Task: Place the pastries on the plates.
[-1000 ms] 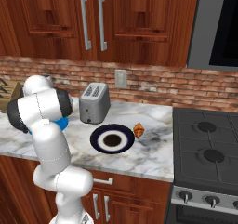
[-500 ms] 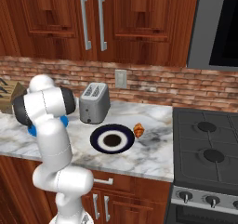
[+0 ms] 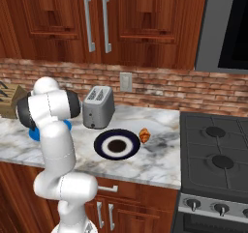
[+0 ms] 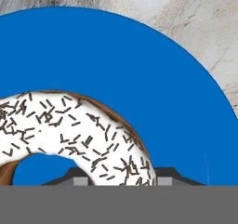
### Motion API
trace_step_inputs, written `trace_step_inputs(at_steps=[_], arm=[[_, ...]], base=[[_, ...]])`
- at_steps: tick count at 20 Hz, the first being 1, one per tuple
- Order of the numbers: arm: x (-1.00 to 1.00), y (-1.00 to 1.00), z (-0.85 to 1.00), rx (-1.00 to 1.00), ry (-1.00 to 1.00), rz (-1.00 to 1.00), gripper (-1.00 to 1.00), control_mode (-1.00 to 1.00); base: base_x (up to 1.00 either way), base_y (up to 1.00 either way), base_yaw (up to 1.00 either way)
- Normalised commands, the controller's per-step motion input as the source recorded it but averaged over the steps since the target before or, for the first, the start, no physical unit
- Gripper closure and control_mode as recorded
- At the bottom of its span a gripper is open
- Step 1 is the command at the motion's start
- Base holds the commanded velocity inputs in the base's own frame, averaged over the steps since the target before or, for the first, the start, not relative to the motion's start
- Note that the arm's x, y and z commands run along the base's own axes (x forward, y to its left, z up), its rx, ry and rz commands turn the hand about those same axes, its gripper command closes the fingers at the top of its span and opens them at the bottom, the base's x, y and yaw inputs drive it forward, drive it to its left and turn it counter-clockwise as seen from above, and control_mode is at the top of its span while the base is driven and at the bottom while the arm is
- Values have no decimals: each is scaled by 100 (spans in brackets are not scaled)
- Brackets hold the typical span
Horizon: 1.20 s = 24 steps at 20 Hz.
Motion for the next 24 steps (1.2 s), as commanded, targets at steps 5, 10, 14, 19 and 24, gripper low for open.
trace_step_inputs(at_steps=[5,10,14,19,24], arm=[[0,0,-4,0,2,0,-100,-100],[-1,0,0,0,0,0,-100,-100],[-8,1,14,0,0,0,-100,-100],[-6,3,32,-2,-7,0,-100,-100],[-7,0,35,-1,-6,0,-100,-100]], base=[[0,0,0],[0,0,0],[0,0,0],[0,0,0],[0,0,0]])
